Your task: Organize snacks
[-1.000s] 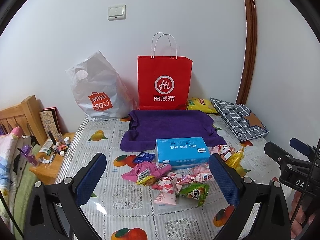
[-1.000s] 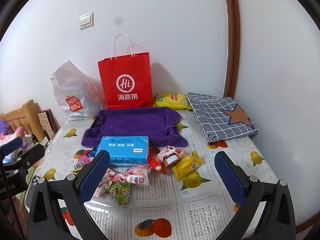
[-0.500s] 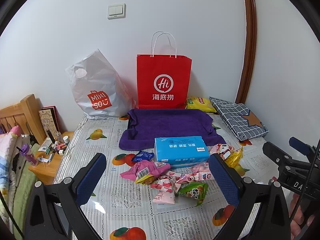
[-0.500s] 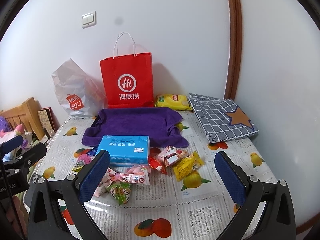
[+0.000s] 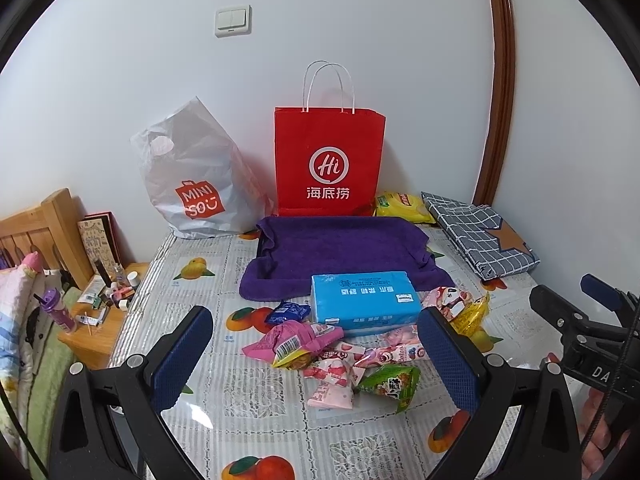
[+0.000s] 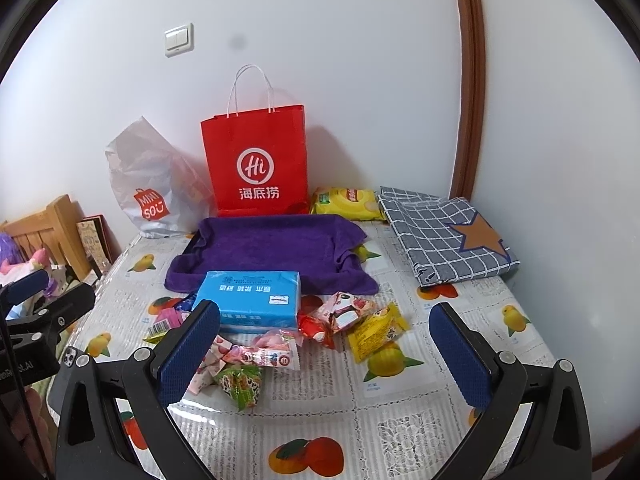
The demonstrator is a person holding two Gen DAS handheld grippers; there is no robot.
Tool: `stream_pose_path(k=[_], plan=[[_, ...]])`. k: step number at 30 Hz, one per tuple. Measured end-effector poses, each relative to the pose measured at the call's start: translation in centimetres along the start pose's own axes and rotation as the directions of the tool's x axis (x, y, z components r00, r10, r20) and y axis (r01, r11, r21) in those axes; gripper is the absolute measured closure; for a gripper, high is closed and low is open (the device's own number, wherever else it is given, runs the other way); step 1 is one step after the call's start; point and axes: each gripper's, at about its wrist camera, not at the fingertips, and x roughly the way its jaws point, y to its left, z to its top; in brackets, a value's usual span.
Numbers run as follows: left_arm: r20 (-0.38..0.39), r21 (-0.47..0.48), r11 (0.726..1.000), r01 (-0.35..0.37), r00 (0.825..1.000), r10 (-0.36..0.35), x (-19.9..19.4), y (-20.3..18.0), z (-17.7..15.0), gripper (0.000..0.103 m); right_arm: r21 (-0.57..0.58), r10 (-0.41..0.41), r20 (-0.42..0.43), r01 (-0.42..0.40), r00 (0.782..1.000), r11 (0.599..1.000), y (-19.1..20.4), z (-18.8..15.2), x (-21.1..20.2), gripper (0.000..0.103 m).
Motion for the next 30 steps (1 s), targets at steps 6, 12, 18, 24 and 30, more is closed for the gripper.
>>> stream_pose_path(k=[6, 12, 18, 24, 30], plan=[[-0.008, 0.0, 1.0, 0.01, 1.0, -0.01, 0.5, -0.1, 0.0, 0.0, -0.007, -0.016, -0.01, 0.016, 1.0, 1.0, -0.2, -0.2, 0.6, 0.0], [-0.016, -0.009, 1.0, 0.004, 1.0, -0.004, 1.3, 0.1, -0.3, 0.0, -0.018, -0.047, -0.009, 0.046, 0.999, 0.999, -0.4, -0.8, 1.4, 0.0], [-0.007, 0.011, 0.999, -0.037, 0.999, 0.037, 2.6, 0.6, -0.8, 0.0, -0.037, -0.084, -0.032, 0.083, 0.996, 0.996, -1.5, -1.6, 3.5, 0.0], [-0.06, 0.01, 0.998, -0.058, 0.996, 0.058, 6.2, 1.7, -2.0, 0.0, -0.047, -0.098, -0.106, 0.093, 0.99, 0.995, -3.5, -3.6, 7.8, 0.0], [-0.187, 0.009, 0.995, -0.098, 0.977, 0.098, 11.0, 3.2, -3.6, 0.001, -0.014, -0.071, -0.182, 0.07, 0.981, 0.997, -5.5, -5.3, 11.8, 0.001]])
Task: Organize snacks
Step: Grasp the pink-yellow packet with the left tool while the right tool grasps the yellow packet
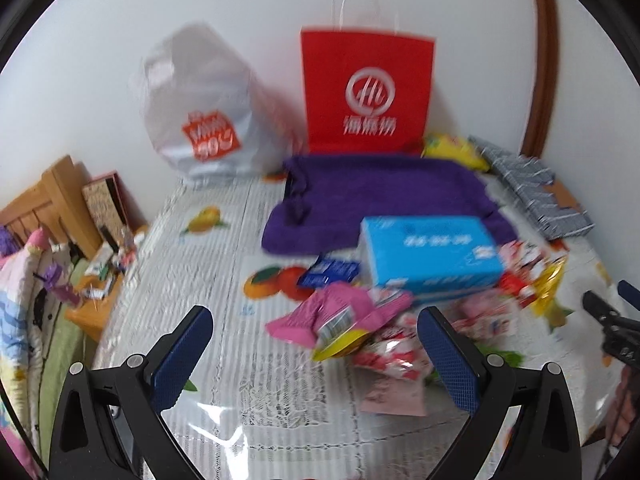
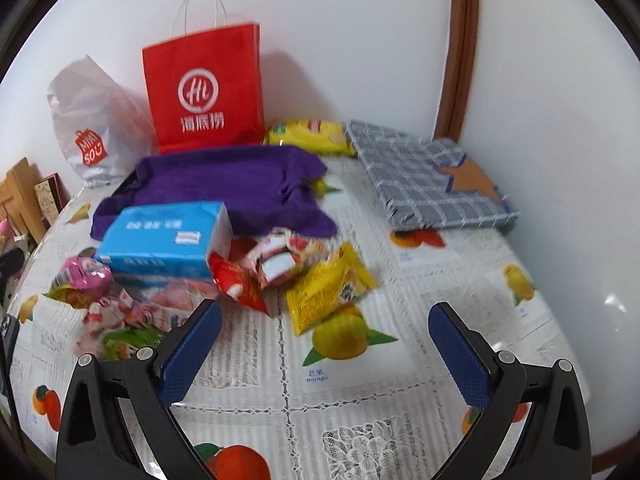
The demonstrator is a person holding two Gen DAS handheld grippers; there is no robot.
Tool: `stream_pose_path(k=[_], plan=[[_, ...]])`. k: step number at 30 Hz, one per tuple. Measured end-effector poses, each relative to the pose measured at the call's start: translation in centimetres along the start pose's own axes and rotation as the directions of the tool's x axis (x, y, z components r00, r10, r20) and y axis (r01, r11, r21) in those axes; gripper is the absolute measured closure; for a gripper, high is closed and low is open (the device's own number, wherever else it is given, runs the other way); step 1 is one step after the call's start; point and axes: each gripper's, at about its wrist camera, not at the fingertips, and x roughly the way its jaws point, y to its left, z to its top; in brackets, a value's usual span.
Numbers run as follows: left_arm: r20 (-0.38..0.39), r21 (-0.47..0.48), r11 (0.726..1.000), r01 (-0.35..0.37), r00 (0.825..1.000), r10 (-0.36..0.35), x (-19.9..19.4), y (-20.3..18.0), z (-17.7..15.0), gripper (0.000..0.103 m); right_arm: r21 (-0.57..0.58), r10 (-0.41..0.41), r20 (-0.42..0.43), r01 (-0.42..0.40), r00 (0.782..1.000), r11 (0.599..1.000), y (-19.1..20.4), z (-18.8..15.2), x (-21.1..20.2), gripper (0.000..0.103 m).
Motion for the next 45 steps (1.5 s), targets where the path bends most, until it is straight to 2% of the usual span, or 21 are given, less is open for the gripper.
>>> stream_pose_path(k=[5, 9, 13, 24, 25, 31, 36, 41, 45], plan=[[-0.042, -0.029, 1.0, 0.004, 0.999, -0.005, 2.5, 1.3, -0.6, 0.001, 0.036, -0.006, -0.012, 0.006, 1.0, 0.999, -0.7, 0.2, 2.1, 0.001], [-0.053, -0.053, 0.998, 0.018, 0.998, -0.021, 3.7, 2.1, -0.9, 0.001, 0.066, -0.005, -0.027, 0.007, 1.0, 0.998, -1.5, 0.9, 4.1, 0.013], [-0.05, -0.037, 0.999, 0.025, 0.998, -0.027, 4.4, 2.4, -1.1, 0.001, 0.075, 0.009, -0.06, -0.005, 0.998, 0.997, -1.7, 1.4, 6.6, 0.024], [-0.064, -0.067, 0.996, 0.055, 0.996, -0.059, 5.7, 3.8, -0.7, 0.001, 0.045, 0.012, -0.154, -0.005, 0.988, 0.999, -0.8, 1.1, 11.7, 0.025], [-0.067, -0.067, 0.996, 0.065, 0.995, -0.07, 5.9, 3.8, -0.7, 0.001, 0.043, 0.015, -0.157, -0.008, 0.987, 0.999, -0.8, 0.9, 11.9, 0.03], [-0.061, -0.029, 0.993, 0.111, 0.992, -0.112, 6.3, 2.3, -0.1, 0.001, 0.028, 0.022, -0.134, -0.018, 0.991, 0.999, -0.7, 0.5, 11.3, 0.042], [-0.084, -0.007, 0.99, 0.141, 0.986, -0.141, 7.5, 0.8, 0.3, 0.001, 0.032, 0.038, -0.129, -0.035, 0.991, 0.999, -1.0, 0.1, 10.3, 0.048], [-0.165, 0.019, 0.991, 0.134, 0.978, -0.129, 10.1, -0.6, -0.1, 0.001, 0.027, 0.05, -0.121, -0.047, 0.991, 0.999, -1.1, -0.5, 9.1, 0.052], [-0.2, 0.02, 0.986, 0.163, 0.967, -0.156, 11.2, -1.3, -0.5, 0.001, 0.023, 0.063, -0.119, -0.06, 0.991, 0.998, -1.0, -0.8, 8.4, 0.055]])
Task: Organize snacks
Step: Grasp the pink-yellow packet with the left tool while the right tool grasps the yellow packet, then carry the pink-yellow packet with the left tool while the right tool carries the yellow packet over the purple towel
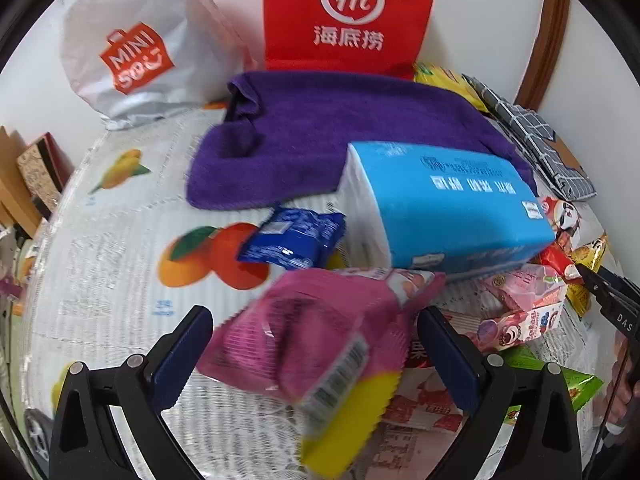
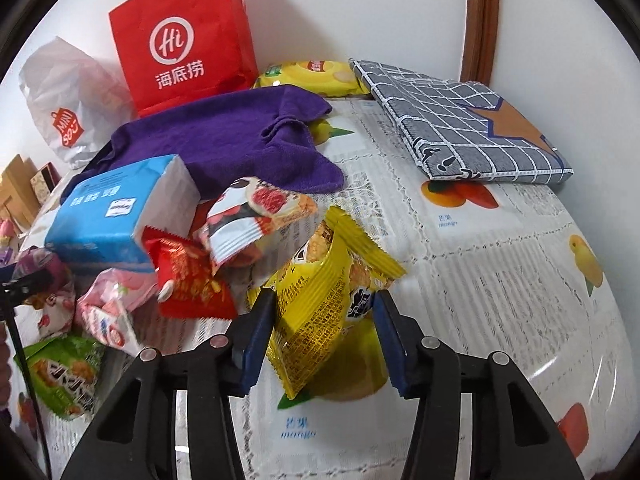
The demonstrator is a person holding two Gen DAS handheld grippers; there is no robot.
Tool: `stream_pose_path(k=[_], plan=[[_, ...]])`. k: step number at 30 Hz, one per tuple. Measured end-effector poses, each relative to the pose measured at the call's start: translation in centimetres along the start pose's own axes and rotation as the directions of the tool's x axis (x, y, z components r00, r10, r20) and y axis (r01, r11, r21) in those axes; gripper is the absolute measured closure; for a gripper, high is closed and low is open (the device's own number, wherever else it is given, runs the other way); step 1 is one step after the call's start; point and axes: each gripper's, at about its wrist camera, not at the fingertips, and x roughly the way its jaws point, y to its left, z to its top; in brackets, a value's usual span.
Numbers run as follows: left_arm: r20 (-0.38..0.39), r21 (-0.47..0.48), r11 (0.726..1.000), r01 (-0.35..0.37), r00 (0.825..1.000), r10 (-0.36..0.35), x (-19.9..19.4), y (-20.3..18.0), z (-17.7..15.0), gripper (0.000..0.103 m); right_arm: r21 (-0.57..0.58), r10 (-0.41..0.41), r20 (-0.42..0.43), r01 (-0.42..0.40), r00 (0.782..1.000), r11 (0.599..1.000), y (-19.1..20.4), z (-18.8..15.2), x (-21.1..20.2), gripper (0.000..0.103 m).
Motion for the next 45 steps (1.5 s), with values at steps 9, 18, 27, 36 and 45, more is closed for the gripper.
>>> stream_pose_path(k=[9, 18, 27, 36, 45], plan=[[0.027, 0.043, 0.999, 0.021, 0.999, -0.022, -1.3, -0.5, -0.6, 0.037, -0.014, 0.009, 0.008, -0.009, 1.0, 1.0, 1.0, -0.6, -0.7, 0.06], [0.087, 0.036, 0.999, 0.03, 0.996, -0.033, -4.5, -0.2, -1.6, 0.042, -0.021, 0.022, 0.041, -0.021, 0.999, 1.0, 1.6, -1.1, -2.7, 0.075], [0.121, 0.012, 1.0, 0.028, 0.992, -0.029, -7.6, 0.2, -3.0, 0.043, -0.038, 0.06, 0.046, -0.058, 0.997, 0.998, 2.4, -2.3, -4.8, 0.09], [0.157, -0.005, 0.999, 0.042, 0.987, -0.041, -10.3, 0.4, -3.6, 0.043, -0.029, 0.051, 0.018, -0.051, 0.999, 0.998, 2.6, -2.9, -3.7, 0.052], [0.147, -0.017, 0.998, 0.058, 0.988, -0.055, -9.5, 0.9, -3.6, 0.043, 0.008, 0.039, -0.023, -0.039, 0.999, 0.999, 2.7, -1.9, 0.1, 0.034]])
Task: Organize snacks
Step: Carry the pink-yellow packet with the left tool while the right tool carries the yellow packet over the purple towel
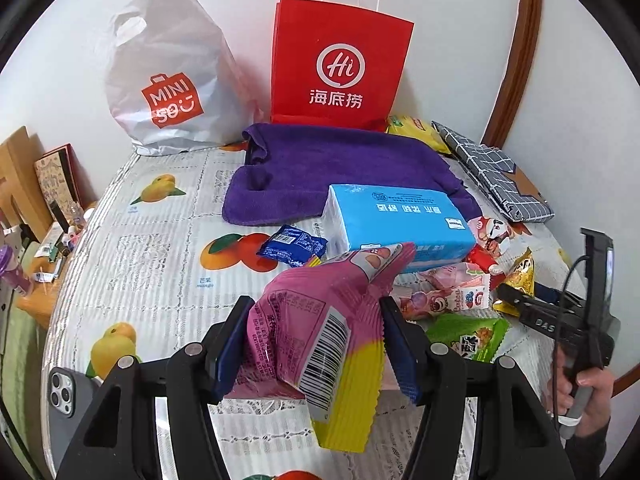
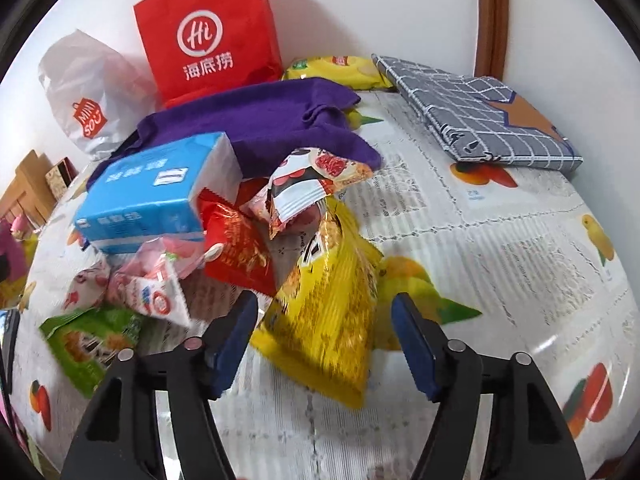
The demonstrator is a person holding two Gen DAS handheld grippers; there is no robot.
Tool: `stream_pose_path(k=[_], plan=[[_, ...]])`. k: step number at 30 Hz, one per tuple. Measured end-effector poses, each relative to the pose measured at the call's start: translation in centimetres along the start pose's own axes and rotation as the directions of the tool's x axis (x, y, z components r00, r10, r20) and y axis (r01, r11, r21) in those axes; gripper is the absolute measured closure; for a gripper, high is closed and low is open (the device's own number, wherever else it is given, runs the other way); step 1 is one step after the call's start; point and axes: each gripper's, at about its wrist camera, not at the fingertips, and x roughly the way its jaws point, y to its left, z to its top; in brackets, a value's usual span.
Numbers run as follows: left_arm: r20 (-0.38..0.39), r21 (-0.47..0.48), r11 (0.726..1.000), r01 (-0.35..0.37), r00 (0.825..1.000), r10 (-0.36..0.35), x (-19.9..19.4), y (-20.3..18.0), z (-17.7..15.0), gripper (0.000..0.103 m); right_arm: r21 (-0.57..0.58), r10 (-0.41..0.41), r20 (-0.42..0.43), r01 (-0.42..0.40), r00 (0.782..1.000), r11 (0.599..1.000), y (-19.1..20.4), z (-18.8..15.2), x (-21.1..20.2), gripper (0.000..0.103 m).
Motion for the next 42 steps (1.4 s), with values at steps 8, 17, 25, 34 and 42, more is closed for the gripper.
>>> stream_pose_path(k=[8, 17, 25, 34, 42], plan=[[0.017, 0.016, 1.0, 0.024, 1.0, -0.024, 0.6, -0.5, 1.6, 0.043, -0.047, 0.013, 0.011, -0.012, 1.0, 0.999, 0.6, 0.8, -0.8, 0.063], [0.037, 0.047, 0.996, 0.071, 0.997, -0.073, 1.1, -2.7, 4.5, 0.043, -0.105, 0.058, 0.127, -0.045, 0.99, 0.993, 2.0, 3.8, -6.4, 0.063], [0.063, 0.05, 0.998, 0.049, 0.997, -0.052, 1.9, -4.2, 9.3, 0.043, -0.172, 0.13, 0.21, -0.094, 0.969, 0.981, 5.9, 10.2, -7.7, 0.063], [0.114, 0.065, 0.998, -0.005, 0.993, -0.003, 3.0, -4.6, 15.2, 0.043, -0.205, 0.195, 0.258, -0.144, 0.946, 0.968, 9.9, 18.1, -5.5, 0.063], [0.127, 0.049, 0.998, -0.037, 0.991, 0.031, 6.5, -3.2, 20.2, 0.043, -0.21, 0.2, 0.269, -0.145, 0.942, 0.967, 10.0, 23.2, -1.8, 0.063]])
